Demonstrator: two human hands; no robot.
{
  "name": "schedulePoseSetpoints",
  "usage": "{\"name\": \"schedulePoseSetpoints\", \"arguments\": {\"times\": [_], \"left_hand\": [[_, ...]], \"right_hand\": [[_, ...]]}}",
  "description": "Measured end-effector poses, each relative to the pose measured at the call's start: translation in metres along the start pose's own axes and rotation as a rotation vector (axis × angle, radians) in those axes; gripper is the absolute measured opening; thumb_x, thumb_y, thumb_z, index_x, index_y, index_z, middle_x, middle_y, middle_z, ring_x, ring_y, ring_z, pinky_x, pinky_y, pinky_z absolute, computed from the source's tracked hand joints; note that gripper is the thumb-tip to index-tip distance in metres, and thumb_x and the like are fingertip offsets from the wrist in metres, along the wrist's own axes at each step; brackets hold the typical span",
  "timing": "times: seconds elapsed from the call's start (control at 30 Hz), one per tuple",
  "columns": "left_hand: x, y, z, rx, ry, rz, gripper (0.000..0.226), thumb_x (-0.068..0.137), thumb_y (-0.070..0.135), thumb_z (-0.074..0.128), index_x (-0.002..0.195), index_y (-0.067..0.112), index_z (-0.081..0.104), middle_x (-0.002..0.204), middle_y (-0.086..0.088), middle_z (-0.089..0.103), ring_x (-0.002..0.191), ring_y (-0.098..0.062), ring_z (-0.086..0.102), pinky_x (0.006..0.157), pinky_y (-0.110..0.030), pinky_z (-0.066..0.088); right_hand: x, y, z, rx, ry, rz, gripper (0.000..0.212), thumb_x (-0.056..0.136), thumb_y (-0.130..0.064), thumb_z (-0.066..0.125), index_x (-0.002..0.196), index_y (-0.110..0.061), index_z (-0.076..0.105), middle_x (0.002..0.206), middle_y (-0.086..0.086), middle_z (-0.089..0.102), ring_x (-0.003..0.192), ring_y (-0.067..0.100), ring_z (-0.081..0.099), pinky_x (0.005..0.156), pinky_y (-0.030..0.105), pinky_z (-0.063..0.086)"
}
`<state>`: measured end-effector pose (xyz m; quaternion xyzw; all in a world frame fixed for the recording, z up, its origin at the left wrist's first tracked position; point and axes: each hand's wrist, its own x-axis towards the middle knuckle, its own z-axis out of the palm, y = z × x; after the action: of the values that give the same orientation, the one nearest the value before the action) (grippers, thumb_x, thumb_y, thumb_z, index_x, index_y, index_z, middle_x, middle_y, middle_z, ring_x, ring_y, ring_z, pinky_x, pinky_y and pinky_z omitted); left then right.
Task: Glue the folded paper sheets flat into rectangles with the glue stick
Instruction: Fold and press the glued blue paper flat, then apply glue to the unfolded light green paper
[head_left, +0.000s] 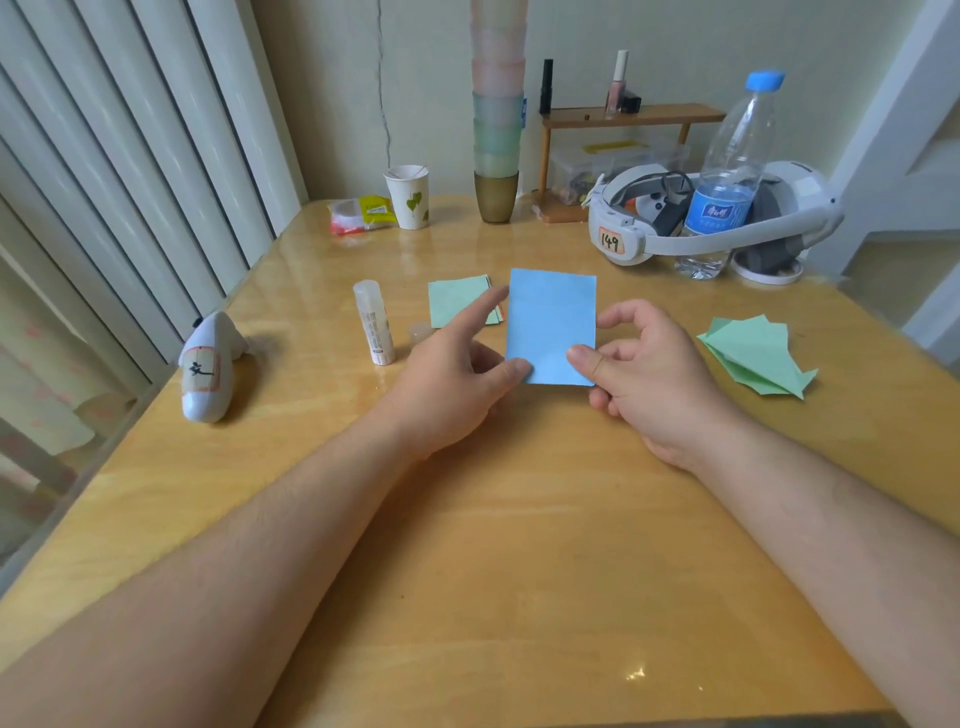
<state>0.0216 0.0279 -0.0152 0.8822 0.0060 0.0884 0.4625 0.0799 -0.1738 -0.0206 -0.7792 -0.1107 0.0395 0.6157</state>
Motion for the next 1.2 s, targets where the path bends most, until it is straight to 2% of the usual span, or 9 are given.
{"name": "schedulePoseSetpoints", "arguments": {"times": [0.1,0.27,0.33,0.43,0.53,0.6,0.8,1.0,1.2], "left_hand": [[0.004,-0.005,-0.002,0.073,0.122,0.047,0.062,0.094,0.035,0.075,0.143,0.039,0.037,0.080,0.007,0.074,0.069,-0.008,0.069,0.064,-0.027,0.055],[0.020,-0.014,-0.010,0.078,0.302,0.027,0.005,0.096,0.032,0.070,0.101,0.032,0.069,0.077,0.014,0.071,0.069,-0.007,0.066,0.070,-0.030,0.055],[0.023,-0.017,-0.013,0.073,0.335,0.004,0.018,0.099,0.029,0.065,0.114,0.032,0.073,0.078,0.013,0.071,0.068,-0.008,0.067,0.074,-0.033,0.059],[0.027,-0.018,-0.019,0.067,0.328,-0.064,0.045,0.098,0.024,0.059,0.141,0.037,0.061,0.081,0.003,0.075,0.068,-0.013,0.067,0.067,-0.032,0.059],[0.027,-0.021,-0.021,0.158,0.308,0.000,0.054,0.095,0.018,0.062,0.147,0.029,0.056,0.127,0.011,0.071,0.093,0.006,0.068,0.079,-0.020,0.049],[0.026,-0.023,-0.019,0.202,0.291,0.069,0.054,0.093,0.015,0.064,0.146,0.025,0.058,0.145,0.014,0.057,0.110,0.003,0.066,0.092,-0.026,0.050],[0.026,-0.029,-0.009,0.354,0.235,0.229,0.038,0.091,0.017,0.065,0.126,0.031,0.072,0.119,0.014,0.065,0.096,-0.001,0.059,0.090,-0.025,0.049],[0.027,-0.035,-0.007,0.376,0.240,0.209,0.038,0.090,0.021,0.064,0.126,0.032,0.072,0.112,0.014,0.062,0.104,-0.008,0.057,0.091,-0.025,0.046],[0.028,-0.039,-0.006,0.376,0.250,0.206,0.037,0.090,0.018,0.064,0.123,0.032,0.072,0.109,0.014,0.060,0.098,-0.003,0.055,0.085,-0.017,0.041]], "right_hand": [[0.012,-0.001,0.007,-0.188,0.026,-0.046,0.034,0.090,-0.024,0.080,0.095,-0.025,0.046,0.077,0.004,0.066,0.052,0.015,0.064,0.058,0.043,0.053],[0.044,-0.018,0.028,-0.265,-0.033,-0.131,0.013,0.090,-0.016,0.073,0.092,-0.028,0.067,0.090,-0.002,0.066,0.068,0.019,0.075,0.079,0.047,0.064],[0.059,-0.021,0.040,-0.237,-0.011,-0.158,0.018,0.087,-0.017,0.069,0.091,-0.034,0.071,0.094,-0.007,0.067,0.079,0.021,0.075,0.082,0.046,0.063],[0.080,-0.018,0.059,-0.221,0.020,-0.170,0.021,0.090,-0.018,0.066,0.092,-0.038,0.071,0.097,-0.012,0.069,0.088,0.017,0.074,0.086,0.040,0.062],[0.093,-0.012,0.074,-0.228,0.039,-0.140,0.025,0.095,-0.014,0.062,0.102,-0.034,0.074,0.102,-0.011,0.072,0.097,0.016,0.072,0.085,0.030,0.058],[0.098,-0.009,0.077,-0.289,0.028,-0.124,0.026,0.098,-0.012,0.059,0.111,-0.027,0.075,0.114,-0.007,0.072,0.108,0.016,0.068,0.087,0.025,0.052],[0.102,-0.008,0.082,-0.588,-0.130,-0.220,0.028,0.102,-0.012,0.055,0.123,-0.019,0.073,0.129,0.004,0.063,0.123,0.021,0.058,0.096,0.022,0.040],[0.100,-0.004,0.079,-0.554,-0.128,-0.213,0.021,0.105,-0.019,0.058,0.112,-0.026,0.077,0.110,-0.002,0.044,0.088,0.013,0.052,0.081,0.018,0.035],[0.086,-0.008,0.064,-0.557,-0.155,-0.205,0.020,0.102,-0.022,0.060,0.116,-0.031,0.071,0.109,-0.006,0.048,0.090,0.013,0.059,0.072,0.024,0.042]]}}
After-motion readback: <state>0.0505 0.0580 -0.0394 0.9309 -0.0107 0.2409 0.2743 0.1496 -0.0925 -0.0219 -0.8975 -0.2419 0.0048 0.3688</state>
